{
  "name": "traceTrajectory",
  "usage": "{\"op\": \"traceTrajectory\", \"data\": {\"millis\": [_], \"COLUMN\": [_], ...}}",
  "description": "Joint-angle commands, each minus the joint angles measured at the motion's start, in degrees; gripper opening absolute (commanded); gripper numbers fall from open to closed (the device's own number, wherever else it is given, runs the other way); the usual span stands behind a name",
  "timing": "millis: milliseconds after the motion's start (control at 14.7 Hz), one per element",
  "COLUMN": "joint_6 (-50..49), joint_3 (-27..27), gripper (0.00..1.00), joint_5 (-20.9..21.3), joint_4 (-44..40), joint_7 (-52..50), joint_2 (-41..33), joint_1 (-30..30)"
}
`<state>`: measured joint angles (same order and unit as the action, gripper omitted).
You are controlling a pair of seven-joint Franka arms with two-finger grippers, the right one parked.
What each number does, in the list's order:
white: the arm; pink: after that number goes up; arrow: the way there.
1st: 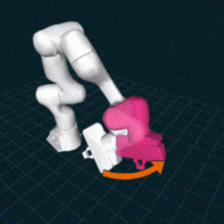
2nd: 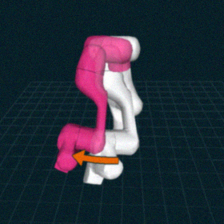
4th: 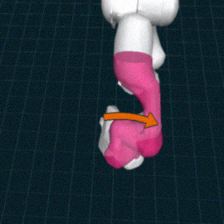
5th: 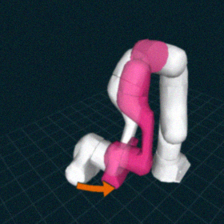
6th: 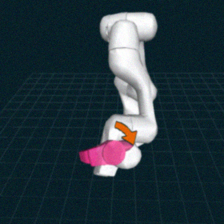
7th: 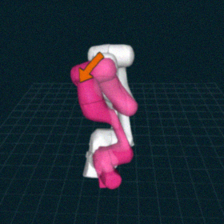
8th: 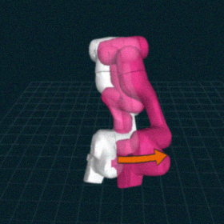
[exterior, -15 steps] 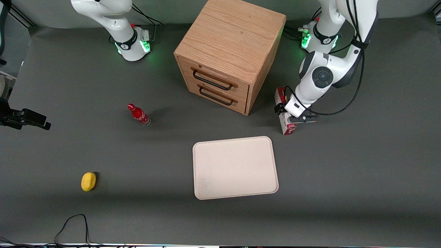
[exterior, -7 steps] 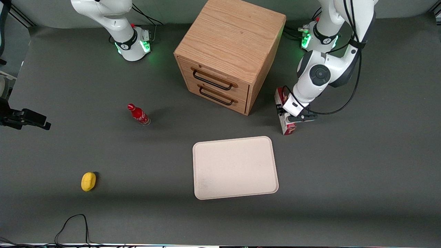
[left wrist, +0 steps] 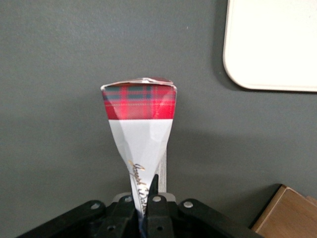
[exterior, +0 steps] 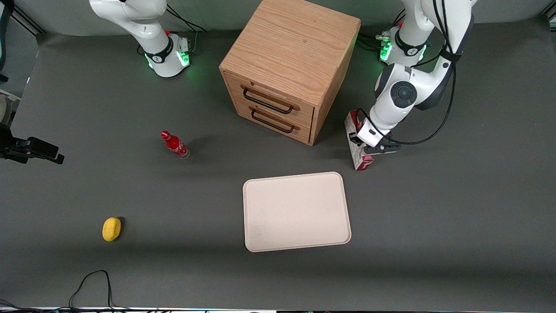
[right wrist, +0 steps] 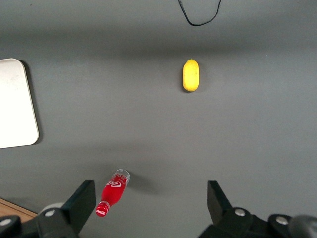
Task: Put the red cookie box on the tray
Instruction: 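Lift the cookie box up off the table with the left gripper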
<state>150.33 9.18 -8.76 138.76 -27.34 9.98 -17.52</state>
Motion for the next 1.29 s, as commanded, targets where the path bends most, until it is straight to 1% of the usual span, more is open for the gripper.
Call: {"op": "traceTrajectory", "data": {"millis": [0, 136, 340, 543, 611, 815, 883, 951, 1086, 1222], "joint_6": [-5.54, -16.94, -30.93, -48.67, -52.91, -61.97, -65.66, -68.65, -73.84, -75.62], "joint_3": [-1.0, -2.06, -2.32, -3.73, -3.73, -3.73, -3.73, -3.64, -3.73, -3.47], "gripper": [0.0, 0.0, 0.0, 0.0, 0.0, 0.0, 0.0, 0.0, 0.0, 0.0], "joint_5": [0.5, 2.68, 4.01, 4.45, 4.54, 4.98, 6.37, 7.43, 7.18, 7.0], "joint_4": [-2.86, -9.26, -19.19, -34.55, -38.87, -49.16, -53.28, -57.85, -65.6, -71.75], "joint_7": [-0.7, -0.26, 0.52, 7.53, 9.39, 16.06, 17.83, 19.32, 20.48, 20.22], "joint_2": [-3.12, -4.79, -7.16, -6.12, -5.16, -4.01, -2.79, -0.6, 3.71, 7.93], "joint_1": [0.03, 2.13, 5.13, 8.72, 10.56, 15.31, 16.2, 16.47, 16.82, 17.17]}}
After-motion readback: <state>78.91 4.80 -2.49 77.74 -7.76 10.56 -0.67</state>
